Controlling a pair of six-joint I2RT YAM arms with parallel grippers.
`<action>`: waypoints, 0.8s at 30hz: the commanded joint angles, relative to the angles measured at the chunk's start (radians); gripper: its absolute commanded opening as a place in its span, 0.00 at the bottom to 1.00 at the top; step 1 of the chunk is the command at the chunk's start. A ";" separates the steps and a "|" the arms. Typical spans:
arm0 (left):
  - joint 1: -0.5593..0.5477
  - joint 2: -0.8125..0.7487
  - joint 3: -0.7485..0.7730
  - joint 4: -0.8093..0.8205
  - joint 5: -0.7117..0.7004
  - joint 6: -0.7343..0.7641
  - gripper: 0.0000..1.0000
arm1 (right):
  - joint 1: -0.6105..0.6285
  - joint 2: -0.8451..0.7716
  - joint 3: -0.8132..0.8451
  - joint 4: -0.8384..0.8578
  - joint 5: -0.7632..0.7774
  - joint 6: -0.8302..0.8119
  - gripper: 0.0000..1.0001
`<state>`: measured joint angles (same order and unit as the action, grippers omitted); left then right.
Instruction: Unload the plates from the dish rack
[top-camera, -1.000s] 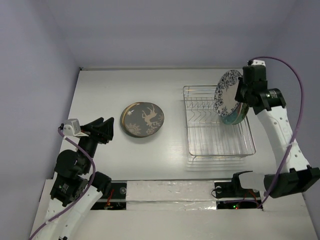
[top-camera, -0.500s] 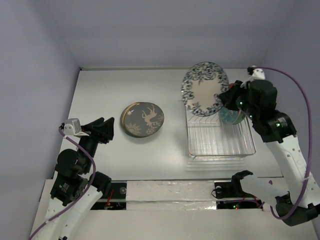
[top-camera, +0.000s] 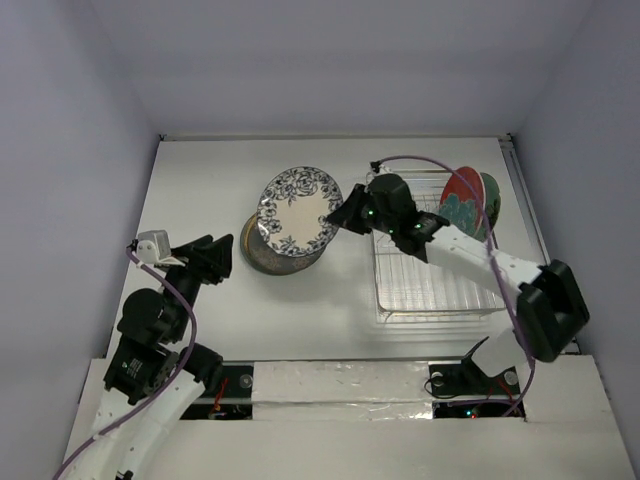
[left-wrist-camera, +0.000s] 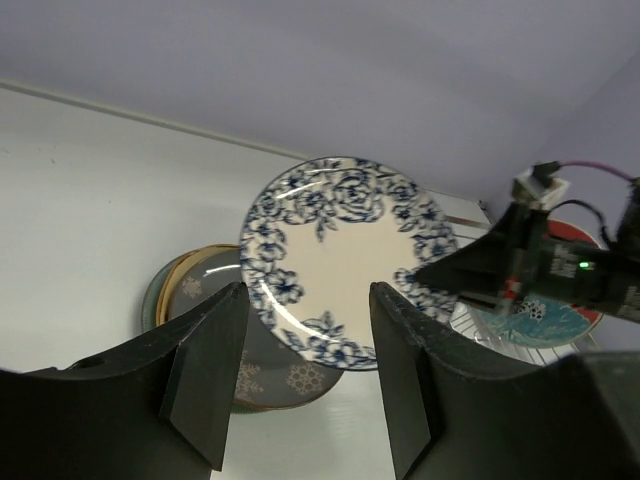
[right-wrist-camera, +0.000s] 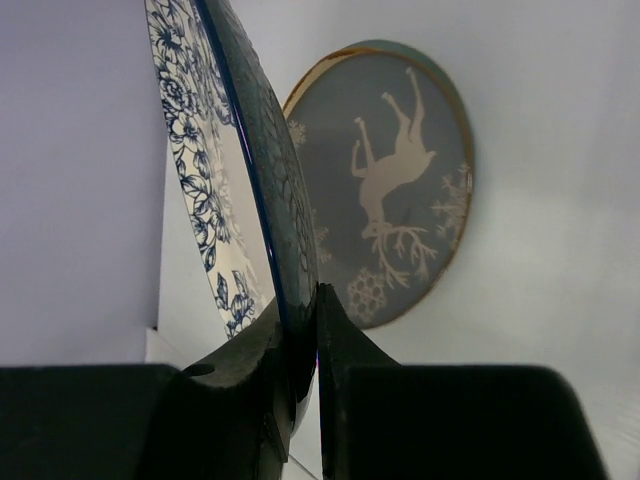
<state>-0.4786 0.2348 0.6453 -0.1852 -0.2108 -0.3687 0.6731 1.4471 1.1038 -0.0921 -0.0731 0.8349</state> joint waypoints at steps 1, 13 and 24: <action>-0.006 0.029 0.001 0.027 0.004 -0.006 0.48 | 0.019 0.076 0.039 0.422 -0.065 0.170 0.00; -0.006 0.023 -0.001 0.032 0.004 -0.001 0.48 | 0.081 0.323 0.028 0.491 -0.062 0.262 0.08; -0.006 -0.014 0.001 0.033 0.004 0.001 0.49 | 0.125 0.328 0.022 0.291 0.033 0.187 0.59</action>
<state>-0.4786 0.2325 0.6453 -0.1852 -0.2108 -0.3687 0.7849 1.8217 1.0996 0.1883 -0.0826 1.0584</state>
